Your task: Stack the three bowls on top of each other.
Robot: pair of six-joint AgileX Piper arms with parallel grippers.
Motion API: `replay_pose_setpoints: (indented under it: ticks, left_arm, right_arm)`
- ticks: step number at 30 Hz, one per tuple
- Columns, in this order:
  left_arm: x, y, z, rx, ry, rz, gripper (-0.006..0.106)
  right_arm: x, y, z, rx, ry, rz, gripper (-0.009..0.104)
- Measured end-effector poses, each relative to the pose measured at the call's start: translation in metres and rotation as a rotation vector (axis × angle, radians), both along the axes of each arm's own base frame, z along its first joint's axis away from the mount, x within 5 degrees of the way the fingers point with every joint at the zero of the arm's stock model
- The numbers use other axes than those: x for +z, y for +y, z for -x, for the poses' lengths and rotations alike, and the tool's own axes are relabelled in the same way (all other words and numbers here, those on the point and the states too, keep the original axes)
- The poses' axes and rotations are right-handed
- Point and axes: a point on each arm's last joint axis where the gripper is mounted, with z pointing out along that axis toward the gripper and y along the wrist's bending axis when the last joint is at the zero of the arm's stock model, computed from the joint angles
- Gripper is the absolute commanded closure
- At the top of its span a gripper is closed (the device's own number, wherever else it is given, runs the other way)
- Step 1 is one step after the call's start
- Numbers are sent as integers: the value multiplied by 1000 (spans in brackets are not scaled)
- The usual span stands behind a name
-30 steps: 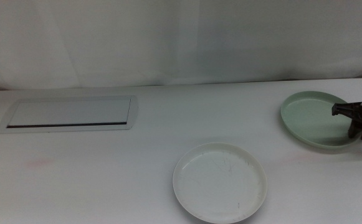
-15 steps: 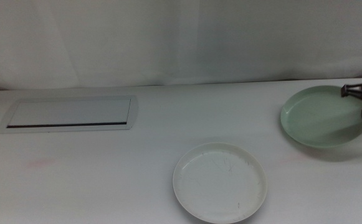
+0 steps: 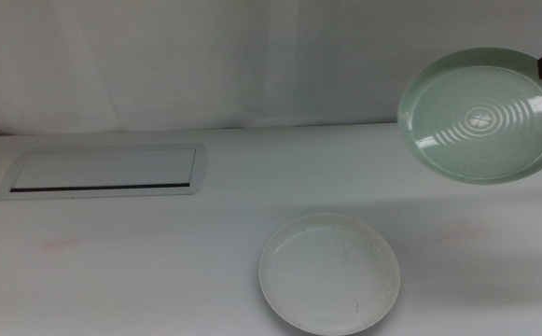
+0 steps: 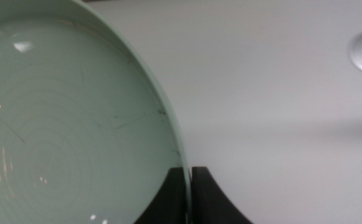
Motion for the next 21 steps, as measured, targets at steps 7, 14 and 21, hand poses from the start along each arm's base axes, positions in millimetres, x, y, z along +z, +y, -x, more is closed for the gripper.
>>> replay_pose_setpoints:
  ticks: [7,14,21]
  left_arm:
    - [0,0,0,0,0,0,103]
    - [1,0,0,-3,-8,0,103]
    - [2,-1,0,-8,-21,0,103]
  right_arm:
    - [-8,51,26,126,55,-28,98]
    - [-67,105,53,200,120,-59,98]
    - [-105,124,63,207,152,-66,98]
